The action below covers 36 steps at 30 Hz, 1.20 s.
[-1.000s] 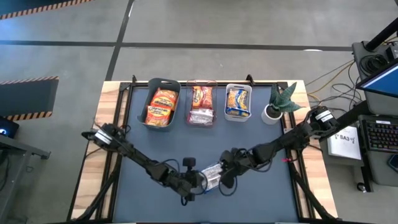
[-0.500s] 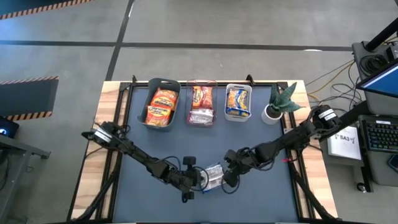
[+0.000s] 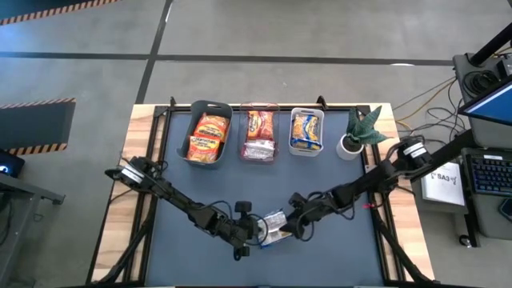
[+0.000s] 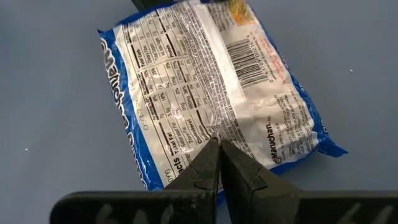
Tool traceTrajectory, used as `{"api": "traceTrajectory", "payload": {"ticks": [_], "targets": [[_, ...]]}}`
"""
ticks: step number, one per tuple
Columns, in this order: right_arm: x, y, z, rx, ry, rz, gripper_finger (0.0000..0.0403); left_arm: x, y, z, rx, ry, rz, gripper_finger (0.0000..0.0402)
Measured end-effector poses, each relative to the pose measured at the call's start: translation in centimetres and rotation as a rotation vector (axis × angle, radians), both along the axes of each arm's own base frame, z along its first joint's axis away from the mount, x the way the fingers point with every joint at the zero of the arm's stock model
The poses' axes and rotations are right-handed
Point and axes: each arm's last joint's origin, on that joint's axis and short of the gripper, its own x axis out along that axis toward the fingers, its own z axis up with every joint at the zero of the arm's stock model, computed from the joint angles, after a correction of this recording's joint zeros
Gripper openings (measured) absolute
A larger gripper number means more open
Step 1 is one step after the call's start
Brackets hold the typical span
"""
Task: Sort Maruchan noodles
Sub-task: Put the blue noodle pack into the white bin
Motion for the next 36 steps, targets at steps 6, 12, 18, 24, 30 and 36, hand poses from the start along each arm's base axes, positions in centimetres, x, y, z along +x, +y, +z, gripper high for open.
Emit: {"api": "traceTrajectory", "payload": {"ticks": [6,12,18,24,30,36], "targets": [[1.0,0.4,-1.2,0.018,-0.081,0.009,0.0290,0.1,0.0,0.0,-0.010,-0.011,0.004,0.0000],[1.2,0.5,-1.5,0.016,-0.111,0.009,0.0261,0.1,-0.1,0.0,-0.016,-0.013,0.005,0.0000],[1.4,0.5,-1.1,0.001,-0.134,0.008,0.0250,-0.2,0.0,0.7,-0.020,-0.015,-0.001,0.0000],[1.4,0.5,-1.1,-0.006,-0.136,0.003,0.0249,-0.3,0.1,1.0,-0.021,-0.008,0.007,0.0000],[1.4,0.4,-1.2,-0.021,-0.134,-0.020,0.0249,-0.3,0.1,1.1,-0.027,-0.014,0.012,0.0000],[1.5,0.2,-1.2,-0.033,-0.137,-0.043,0.0245,-0.3,0.1,1.1,-0.029,-0.017,0.013,0.0000]]}}
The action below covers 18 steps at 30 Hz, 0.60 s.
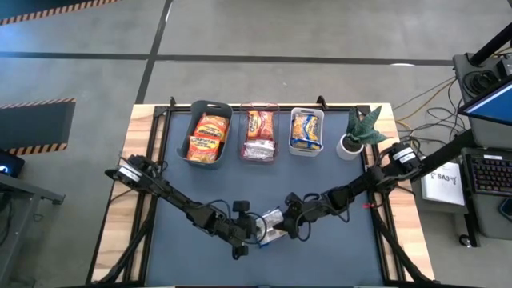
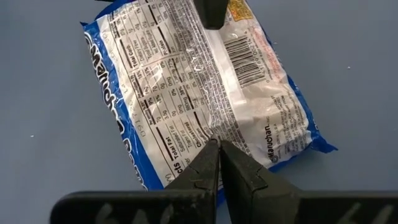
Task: Sort Maruchan noodles
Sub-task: Put the blue noodle pack into the white bin
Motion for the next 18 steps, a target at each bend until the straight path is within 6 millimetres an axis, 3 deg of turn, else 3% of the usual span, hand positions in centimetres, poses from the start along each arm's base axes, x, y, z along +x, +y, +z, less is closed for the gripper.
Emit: {"api": "traceTrajectory", "payload": {"ticks": [3,10,13,18], "targets": [[0.0,0.0,0.0,-0.003,-0.001,-0.001,0.0212,0.0,0.0,0.0,-0.002,-0.004,0.000,0.0000],[0.0,0.0,0.0,-0.029,-0.008,0.026,0.0085,0.0,0.0,0.1,-0.003,-0.006,-0.001,0.0000],[0.0,0.0,0.0,-0.033,-0.011,0.028,0.0064,-0.1,0.0,0.3,0.003,-0.010,-0.003,0.0000],[0.0,0.0,0.1,-0.029,-0.016,0.030,0.0066,-0.6,0.4,1.7,0.084,-0.017,0.016,0.0000]]}}
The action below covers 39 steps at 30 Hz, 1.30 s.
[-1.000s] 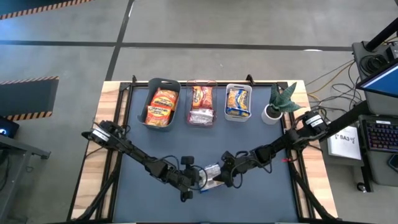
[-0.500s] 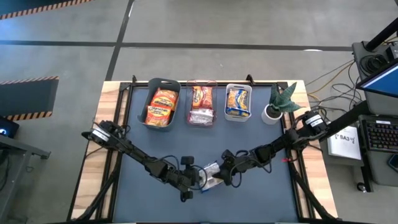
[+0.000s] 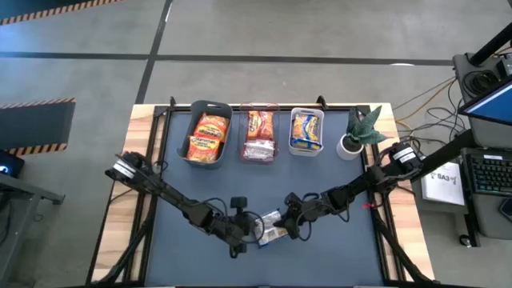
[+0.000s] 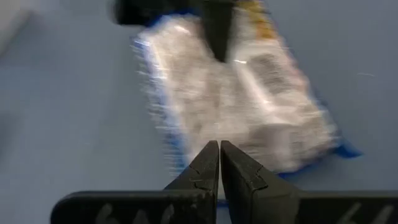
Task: Sort Maruchan noodles
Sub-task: Put the blue noodle pack into the white bin
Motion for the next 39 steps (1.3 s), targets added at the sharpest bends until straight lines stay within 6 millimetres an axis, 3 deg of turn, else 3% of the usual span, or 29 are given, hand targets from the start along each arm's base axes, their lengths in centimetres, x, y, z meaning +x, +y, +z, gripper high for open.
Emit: {"api": "traceTrajectory", "payload": {"ticks": [9,16,21,25,29,35,39], "targets": [[-0.1,-0.5,2.6,-0.047,-0.100,0.008,0.0063,-1.7,1.0,4.2,0.141,-0.018,-0.010,0.0000],[-1.2,-3.0,7.9,-0.131,-0.220,-0.035,0.0062,-4.5,2.3,9.5,0.341,-0.101,-0.007,0.0000],[-2.6,-5.5,13.2,-0.365,-0.234,-0.184,0.0062,-6.6,3.6,12.5,0.386,-0.170,-0.034,0.0000],[-3.3,-7.4,18.2,-0.616,-0.105,-0.322,0.0061,-8.1,4.7,14.0,0.424,-0.213,-0.003,0.0000],[-4.0,-10.3,21.5,-0.894,0.205,-0.459,0.0061,-9.5,5.5,13.8,0.413,-0.224,0.020,0.0000],[-3.8,-15.4,23.6,-1.074,0.599,-0.420,0.0061,-10.9,6.4,12.5,0.445,-0.201,0.028,0.0000],[-2.7,-18.9,23.1,-1.054,0.729,-0.275,0.0061,-11.5,6.9,12.3,0.481,-0.201,0.050,0.0000]]}}
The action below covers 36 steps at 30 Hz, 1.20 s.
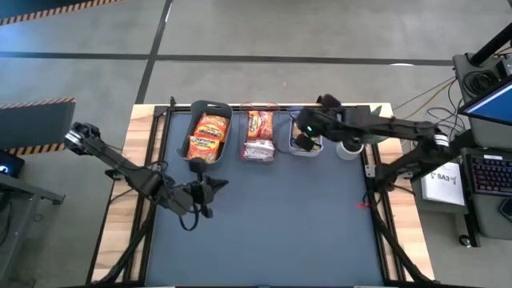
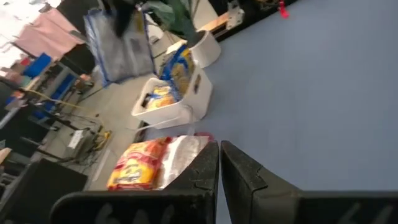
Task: Sort Maruchan noodles
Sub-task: Put the blue noodle pack into the white bin
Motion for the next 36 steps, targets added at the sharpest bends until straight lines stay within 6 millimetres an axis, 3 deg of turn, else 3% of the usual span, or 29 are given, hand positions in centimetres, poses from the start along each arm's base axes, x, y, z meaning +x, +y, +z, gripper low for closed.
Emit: {"api": "traceTrajectory", "payload": {"ticks": [7,14,22,36], "targets": [[2.0,-5.2,-3.2,-0.012,0.303,0.057,0.0061,-0.6,0.4,0.3,0.002,-0.022,0.011,0.0000],[3.4,-7.5,-6.0,-0.012,0.487,0.104,0.0061,-0.6,0.4,0.2,0.006,-0.019,0.013,0.0000],[4.0,-8.9,-7.6,0.008,0.557,0.111,0.0075,-0.6,0.4,0.2,0.000,-0.021,0.016,0.0000],[3.9,-9.0,-7.6,0.012,0.552,0.106,0.0100,-0.6,0.4,0.2,-0.003,-0.022,0.018,0.0000]]}}
